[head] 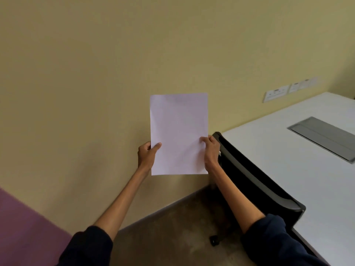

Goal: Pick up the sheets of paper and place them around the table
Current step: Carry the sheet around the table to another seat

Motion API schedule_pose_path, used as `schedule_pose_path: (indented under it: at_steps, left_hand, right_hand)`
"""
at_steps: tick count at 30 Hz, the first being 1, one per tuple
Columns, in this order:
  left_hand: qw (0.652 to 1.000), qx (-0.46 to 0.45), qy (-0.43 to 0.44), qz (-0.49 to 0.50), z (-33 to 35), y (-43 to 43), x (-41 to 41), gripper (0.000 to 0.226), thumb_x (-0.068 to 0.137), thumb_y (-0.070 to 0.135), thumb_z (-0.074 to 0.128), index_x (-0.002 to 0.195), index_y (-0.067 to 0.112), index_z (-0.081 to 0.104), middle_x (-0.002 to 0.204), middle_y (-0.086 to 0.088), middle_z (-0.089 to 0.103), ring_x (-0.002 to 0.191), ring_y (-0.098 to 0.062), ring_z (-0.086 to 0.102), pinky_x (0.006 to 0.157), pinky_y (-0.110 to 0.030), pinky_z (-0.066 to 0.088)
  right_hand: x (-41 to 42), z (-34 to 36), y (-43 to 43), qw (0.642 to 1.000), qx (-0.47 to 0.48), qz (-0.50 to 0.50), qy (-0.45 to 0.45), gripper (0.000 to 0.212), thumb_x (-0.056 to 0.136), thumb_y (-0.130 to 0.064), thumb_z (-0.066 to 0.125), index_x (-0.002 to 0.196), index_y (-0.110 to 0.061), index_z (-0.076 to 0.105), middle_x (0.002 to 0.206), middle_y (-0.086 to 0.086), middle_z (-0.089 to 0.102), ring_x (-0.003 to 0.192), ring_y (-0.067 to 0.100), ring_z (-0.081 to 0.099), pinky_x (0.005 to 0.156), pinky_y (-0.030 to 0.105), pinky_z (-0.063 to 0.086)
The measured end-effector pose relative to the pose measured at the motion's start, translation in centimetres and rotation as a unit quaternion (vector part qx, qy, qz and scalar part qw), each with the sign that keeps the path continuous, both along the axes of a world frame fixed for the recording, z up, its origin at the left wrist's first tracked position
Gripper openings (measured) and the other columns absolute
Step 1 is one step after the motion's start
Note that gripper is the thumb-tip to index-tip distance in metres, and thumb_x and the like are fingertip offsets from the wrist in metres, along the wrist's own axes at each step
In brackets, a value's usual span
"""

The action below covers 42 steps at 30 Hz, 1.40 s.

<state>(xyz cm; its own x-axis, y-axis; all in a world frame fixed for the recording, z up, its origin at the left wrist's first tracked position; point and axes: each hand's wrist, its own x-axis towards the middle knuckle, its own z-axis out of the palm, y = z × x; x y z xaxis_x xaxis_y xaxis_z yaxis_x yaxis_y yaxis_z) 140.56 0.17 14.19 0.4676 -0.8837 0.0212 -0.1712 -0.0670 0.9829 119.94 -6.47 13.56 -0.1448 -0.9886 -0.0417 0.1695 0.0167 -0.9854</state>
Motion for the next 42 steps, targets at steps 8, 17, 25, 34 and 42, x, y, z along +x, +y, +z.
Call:
schedule_pose_path:
  at_steps: [8,17,25,34,42]
  left_hand:
    - [0.985,-0.017,-0.083,-0.15,0.9,-16.3,-5.3,0.037,0.09,0.03,0.064,0.086,-0.007,0.061,0.076,-0.014,0.062,0.069,-0.02,0.054,0.064,-0.032,0.042]
    - [0.934,-0.04,-0.208,-0.289,0.0,-32.6,-18.2,0.046,0.091,0.032,0.065,0.064,0.011,0.035,0.06,-0.004,0.031,0.059,-0.016,0.029,0.058,-0.029,0.022]
    - [0.886,0.015,-0.228,-0.404,-4.2,-41.0,-29.9,0.045,0.088,0.035,0.068,0.067,0.013,0.034,0.066,-0.006,0.034,0.063,-0.017,0.032,0.061,-0.03,0.023]
    - [0.8,0.091,-0.268,-0.529,-11.7,-44.8,-39.3,0.051,0.089,0.025,0.068,0.062,0.017,0.026,0.062,-0.004,0.028,0.063,-0.019,0.028,0.062,-0.029,0.02]
    - [0.722,0.188,-0.315,-0.587,-19.5,-46.6,-41.8,0.05,0.089,0.028,0.068,0.056,0.017,0.033,0.055,0.001,0.037,0.058,-0.019,0.039,0.062,-0.027,0.029]
  right_hand:
    - [-6.8,0.7,-9.7,0.99,-0.004,-0.144,0.009,0.016,0.08,-0.025,0.055,0.066,-0.018,0.051,0.066,-0.01,0.053,0.062,0.007,0.046,0.062,0.025,0.035]
    - [-19.1,-1.7,-20.2,0.956,0.031,-0.293,-0.02,0.01,0.084,-0.018,0.055,0.077,-0.011,0.057,0.076,0.004,0.055,0.07,0.02,0.046,0.062,0.031,0.036]
    - [-30.0,-5.3,-22.5,0.925,0.09,-0.369,0.009,0.012,0.086,-0.019,0.061,0.088,-0.009,0.068,0.086,0.0,0.065,0.076,0.017,0.056,0.07,0.031,0.046]
    - [-37.0,-12.9,-20.9,0.876,0.217,-0.428,0.045,0.015,0.087,-0.015,0.065,0.096,-0.004,0.07,0.096,0.008,0.069,0.084,0.022,0.06,0.075,0.034,0.049]
    - [-37.8,-20.4,-20.1,0.825,0.338,-0.448,0.062,0.019,0.087,-0.019,0.068,0.098,-0.004,0.073,0.096,0.009,0.071,0.088,0.025,0.064,0.084,0.039,0.054]
